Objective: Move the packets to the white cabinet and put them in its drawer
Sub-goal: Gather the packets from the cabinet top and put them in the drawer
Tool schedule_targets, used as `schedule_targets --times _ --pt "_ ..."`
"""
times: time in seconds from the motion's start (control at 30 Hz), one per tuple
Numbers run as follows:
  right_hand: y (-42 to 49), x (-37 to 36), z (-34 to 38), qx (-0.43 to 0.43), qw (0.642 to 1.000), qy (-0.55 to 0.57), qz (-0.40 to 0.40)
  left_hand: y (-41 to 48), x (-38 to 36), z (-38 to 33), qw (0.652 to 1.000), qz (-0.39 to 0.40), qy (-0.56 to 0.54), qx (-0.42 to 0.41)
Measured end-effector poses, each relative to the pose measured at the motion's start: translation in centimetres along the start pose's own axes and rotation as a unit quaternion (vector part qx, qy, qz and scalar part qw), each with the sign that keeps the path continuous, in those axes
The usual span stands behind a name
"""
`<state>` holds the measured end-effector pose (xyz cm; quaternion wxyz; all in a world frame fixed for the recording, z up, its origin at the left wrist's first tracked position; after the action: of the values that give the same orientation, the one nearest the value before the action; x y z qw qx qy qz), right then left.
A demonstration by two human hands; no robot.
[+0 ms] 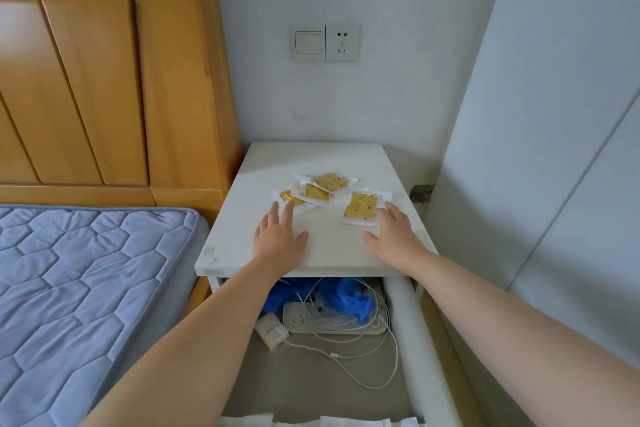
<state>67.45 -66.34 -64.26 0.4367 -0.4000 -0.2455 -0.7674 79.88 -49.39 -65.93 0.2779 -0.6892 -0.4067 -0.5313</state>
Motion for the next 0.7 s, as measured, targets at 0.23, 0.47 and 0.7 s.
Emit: schedule_targets --times 0.23,0.47,0.7 --pt "5.1 -0.1 2.1 0.043 0.992 -0.093 -0.067 3.9 -0.1 0.9 0.998 -0.030 0.056 -0.010" --pt "8.7 -1.2 2.1 0.006 0.985 -0.165 -0.056 5.9 0.1 -1.9 0.977 -0.075 0.136 -0.149" --pt "10.3 -2.0 0.2 -0.097 0.986 -0.117 0.074 6.4 -0.4 -1.9 0.983 -0.054 0.102 -0.144"
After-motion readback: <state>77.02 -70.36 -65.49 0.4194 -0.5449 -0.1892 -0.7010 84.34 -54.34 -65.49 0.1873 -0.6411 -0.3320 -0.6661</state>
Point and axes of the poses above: each hand's wrist, its own y-axis towards the middle knuckle, its own x-axis out of the back of the hand, z = x × y, the point moved 9 cm from there along y, towards the middle knuckle, and after that the axes turned 8 degrees about y, right-handed, at the moved point
